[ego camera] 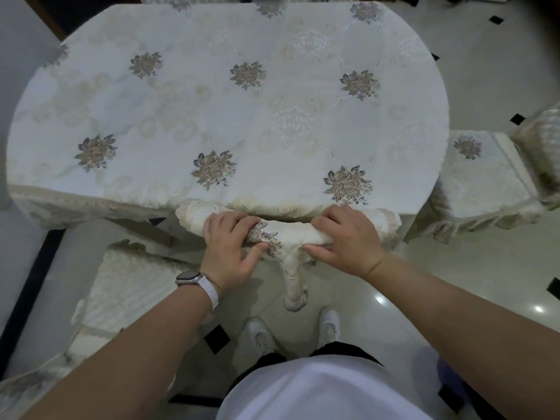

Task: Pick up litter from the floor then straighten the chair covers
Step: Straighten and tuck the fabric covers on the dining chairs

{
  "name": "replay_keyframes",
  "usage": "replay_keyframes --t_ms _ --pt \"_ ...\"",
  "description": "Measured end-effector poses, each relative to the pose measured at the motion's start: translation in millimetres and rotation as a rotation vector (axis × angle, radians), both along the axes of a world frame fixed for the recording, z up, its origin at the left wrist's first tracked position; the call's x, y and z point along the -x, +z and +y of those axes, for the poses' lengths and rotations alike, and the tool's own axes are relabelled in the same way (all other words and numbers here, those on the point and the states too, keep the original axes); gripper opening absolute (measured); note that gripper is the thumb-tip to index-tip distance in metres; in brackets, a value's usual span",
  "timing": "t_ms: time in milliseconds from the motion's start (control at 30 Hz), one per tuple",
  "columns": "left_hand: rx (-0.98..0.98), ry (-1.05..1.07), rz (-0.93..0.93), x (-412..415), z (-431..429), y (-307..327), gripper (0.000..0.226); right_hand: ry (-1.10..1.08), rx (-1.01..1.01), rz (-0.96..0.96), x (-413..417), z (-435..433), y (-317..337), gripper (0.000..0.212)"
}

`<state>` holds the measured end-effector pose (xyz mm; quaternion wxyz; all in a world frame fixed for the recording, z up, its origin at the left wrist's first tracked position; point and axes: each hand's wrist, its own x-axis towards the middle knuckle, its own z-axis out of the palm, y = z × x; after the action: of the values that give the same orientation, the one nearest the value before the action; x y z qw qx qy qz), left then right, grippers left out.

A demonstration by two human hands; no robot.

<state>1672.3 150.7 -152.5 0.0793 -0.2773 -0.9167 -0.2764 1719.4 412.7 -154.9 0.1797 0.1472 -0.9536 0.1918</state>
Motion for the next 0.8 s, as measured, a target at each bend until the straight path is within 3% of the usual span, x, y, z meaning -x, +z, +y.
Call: replay_keyframes --t_ms 333,467,800 --pt "0.044 0.063 -0.143 -17.6 0.0 12.2 0.049 0.039 -0.043 -0.120 -6.3 -1.2 5.9 0.050" --pt "0.031 0.124 -0.086 -39.8 6.7 24.9 0.039 0.117 -0.045 -0.108 -15.3 -2.1 17.0 0.050" --pt "0.325 0.421 -0.009 -113.6 -11.2 43.5 0.046 0.473 -0.207 -0.091 0.1 -27.2 45.3 0.058"
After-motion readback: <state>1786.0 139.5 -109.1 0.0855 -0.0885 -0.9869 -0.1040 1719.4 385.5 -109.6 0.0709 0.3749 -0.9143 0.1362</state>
